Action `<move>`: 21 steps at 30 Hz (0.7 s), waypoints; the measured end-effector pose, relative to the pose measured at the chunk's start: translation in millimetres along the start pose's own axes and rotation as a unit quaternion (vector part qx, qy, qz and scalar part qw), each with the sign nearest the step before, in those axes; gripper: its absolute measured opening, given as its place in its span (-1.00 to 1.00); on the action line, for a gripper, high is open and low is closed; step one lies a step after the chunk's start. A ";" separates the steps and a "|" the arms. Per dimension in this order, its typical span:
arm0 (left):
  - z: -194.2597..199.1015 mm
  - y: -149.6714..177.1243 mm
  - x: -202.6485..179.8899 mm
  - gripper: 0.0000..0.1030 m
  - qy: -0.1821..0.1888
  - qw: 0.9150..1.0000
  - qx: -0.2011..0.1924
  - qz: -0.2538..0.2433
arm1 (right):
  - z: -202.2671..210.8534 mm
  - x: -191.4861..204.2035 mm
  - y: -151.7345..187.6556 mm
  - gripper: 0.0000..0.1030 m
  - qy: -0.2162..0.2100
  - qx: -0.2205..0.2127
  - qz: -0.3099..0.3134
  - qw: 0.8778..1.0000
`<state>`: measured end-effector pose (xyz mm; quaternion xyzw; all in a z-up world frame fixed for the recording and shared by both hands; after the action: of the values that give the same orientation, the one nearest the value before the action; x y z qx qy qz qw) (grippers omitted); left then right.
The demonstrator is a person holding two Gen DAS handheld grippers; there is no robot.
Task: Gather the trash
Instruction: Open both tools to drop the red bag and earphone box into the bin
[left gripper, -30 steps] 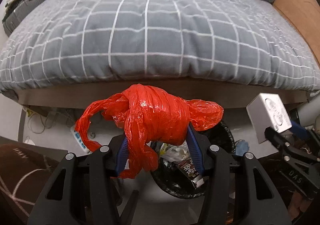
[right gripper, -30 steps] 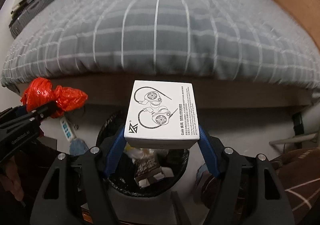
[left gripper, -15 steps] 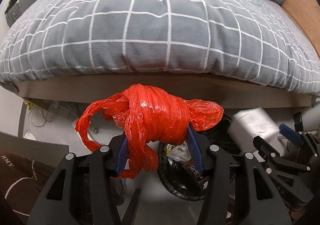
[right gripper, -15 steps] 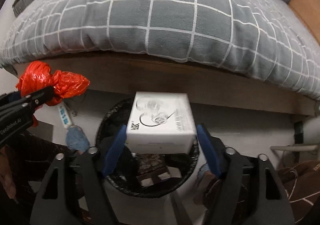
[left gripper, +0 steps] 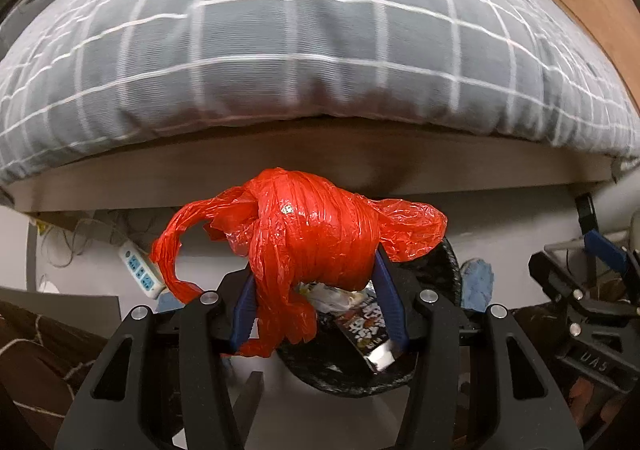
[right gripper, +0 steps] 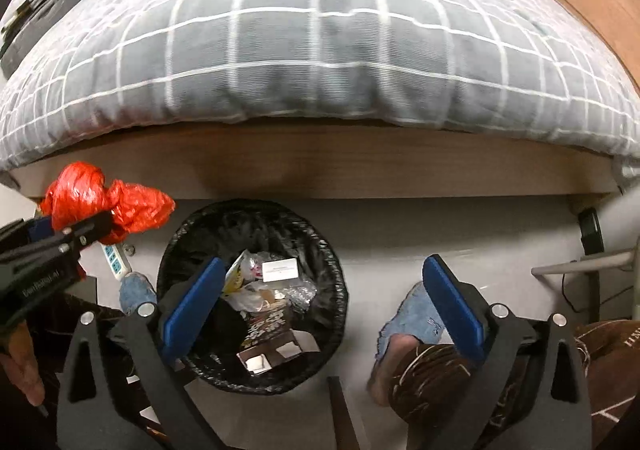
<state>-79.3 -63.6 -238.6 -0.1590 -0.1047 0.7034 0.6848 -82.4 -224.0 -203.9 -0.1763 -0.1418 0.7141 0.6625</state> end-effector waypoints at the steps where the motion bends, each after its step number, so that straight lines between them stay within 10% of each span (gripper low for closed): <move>1: 0.4 0.4 -2.1 -0.01 0.000 1.000 -0.001 -0.004 | 1.5 -5.3 -0.3 0.85 0.001 -0.001 -0.005 1.000; 12: 5.0 -0.3 -14.6 0.03 0.005 1.000 0.000 -0.024 | 9.6 -24.7 0.1 0.85 0.016 -0.011 -0.023 1.000; 21: 13.8 2.4 -0.4 0.71 -0.020 0.999 -0.020 -0.034 | 11.2 -18.0 -2.5 0.85 0.022 -0.020 -0.009 1.000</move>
<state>-86.7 -63.1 -226.7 -0.1547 -0.1374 0.6804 0.7030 -84.0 -241.3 -191.6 -0.2041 -0.1432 0.7012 0.6680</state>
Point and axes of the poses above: each gripper's, at about its wrist camera, not at the fingertips, and z roughly against the way its jaws point, x to its left, y to its underside, the point moved 6 cm from there along -z, roughly the way its jaws point, and after that the axes turned 3 degrees about z, right-handed, at the moved point
